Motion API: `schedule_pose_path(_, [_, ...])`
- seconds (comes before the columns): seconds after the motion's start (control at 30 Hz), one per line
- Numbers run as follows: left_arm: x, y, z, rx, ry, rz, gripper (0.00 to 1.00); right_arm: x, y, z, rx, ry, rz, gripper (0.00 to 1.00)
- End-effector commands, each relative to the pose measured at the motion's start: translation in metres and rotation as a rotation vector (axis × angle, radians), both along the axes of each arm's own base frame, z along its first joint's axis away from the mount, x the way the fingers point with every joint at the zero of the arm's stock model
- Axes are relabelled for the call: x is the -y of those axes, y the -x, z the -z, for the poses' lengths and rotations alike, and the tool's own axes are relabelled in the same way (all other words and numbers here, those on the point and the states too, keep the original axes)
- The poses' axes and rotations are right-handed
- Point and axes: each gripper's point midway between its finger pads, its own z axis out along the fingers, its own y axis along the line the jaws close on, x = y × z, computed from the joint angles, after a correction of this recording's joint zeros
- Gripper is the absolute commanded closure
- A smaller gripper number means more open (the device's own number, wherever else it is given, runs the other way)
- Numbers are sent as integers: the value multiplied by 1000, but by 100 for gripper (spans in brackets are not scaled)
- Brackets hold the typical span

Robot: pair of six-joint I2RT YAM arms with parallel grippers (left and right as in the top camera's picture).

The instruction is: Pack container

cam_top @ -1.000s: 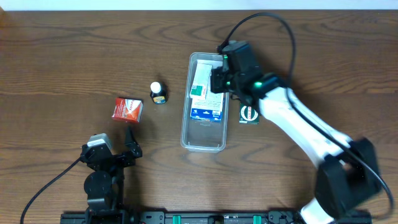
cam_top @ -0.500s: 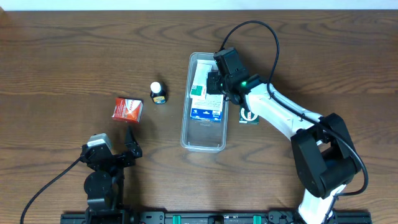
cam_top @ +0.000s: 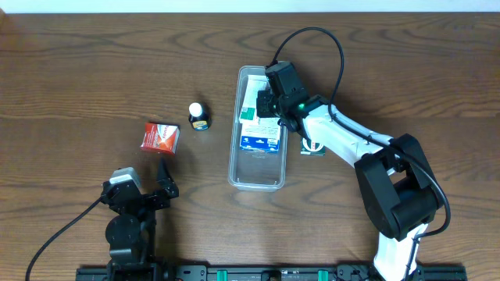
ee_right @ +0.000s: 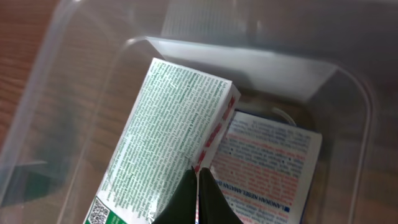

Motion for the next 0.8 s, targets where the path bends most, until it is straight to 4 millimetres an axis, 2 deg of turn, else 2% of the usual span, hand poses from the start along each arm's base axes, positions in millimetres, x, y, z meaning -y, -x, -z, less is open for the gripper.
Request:
schedule_pose_path(0.0, [-2, 2, 14, -46, -8, -5, 2, -12, 6, 4, 25, 36, -73, 98])
schedule_pose_path(0.27, [-2, 2, 14, -46, -8, -5, 2, -25, 10, 0, 59, 41, -120, 99])
schedule_pose_path(0.47, [-2, 2, 14, -46, -8, -5, 2, -18, 10, -2, 62, 79, -131, 95])
schedule_pose_path(0.6, [-2, 2, 15, -46, -8, -5, 2, -10, 12, -33, 90, 68, -117, 83])
schedule_pose_path(0.7, [-2, 2, 14, -46, -8, -5, 2, 3, 19, -74, 127, 62, -116, 75])
schedule_pose_path(0.77, [-2, 2, 15, -46, -8, -5, 2, 13, 29, -101, 142, 59, -114, 62])
